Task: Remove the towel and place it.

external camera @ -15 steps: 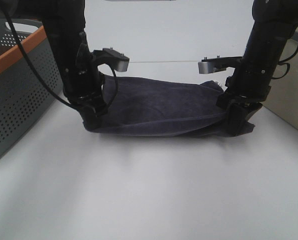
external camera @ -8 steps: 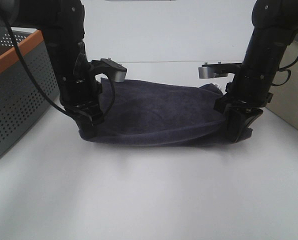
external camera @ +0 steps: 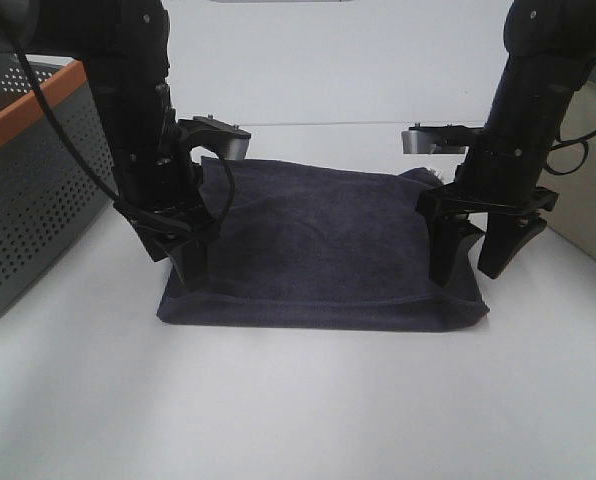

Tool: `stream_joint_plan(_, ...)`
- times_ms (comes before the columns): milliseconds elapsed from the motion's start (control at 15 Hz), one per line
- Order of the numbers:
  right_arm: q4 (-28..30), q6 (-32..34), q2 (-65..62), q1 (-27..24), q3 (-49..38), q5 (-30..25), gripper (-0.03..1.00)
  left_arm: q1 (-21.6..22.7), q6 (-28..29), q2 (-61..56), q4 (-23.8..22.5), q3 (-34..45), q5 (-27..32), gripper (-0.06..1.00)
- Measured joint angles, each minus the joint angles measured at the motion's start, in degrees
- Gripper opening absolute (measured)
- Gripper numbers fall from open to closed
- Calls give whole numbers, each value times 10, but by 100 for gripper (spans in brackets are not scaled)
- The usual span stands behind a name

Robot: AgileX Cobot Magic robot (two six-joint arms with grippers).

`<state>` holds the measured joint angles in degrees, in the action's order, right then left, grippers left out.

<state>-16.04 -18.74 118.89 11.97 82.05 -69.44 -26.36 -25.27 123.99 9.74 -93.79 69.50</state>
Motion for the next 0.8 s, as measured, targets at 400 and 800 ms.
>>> stream_joint_plan(400, 3, 66, -84, 0, 0, -1, 71, 0, 139, -10, -1, -28, 1, 73)
stream_joint_plan(800, 23, 147, -227, 0, 10, -1, 71, 0, 245, -132, -7, -64, 0, 76)
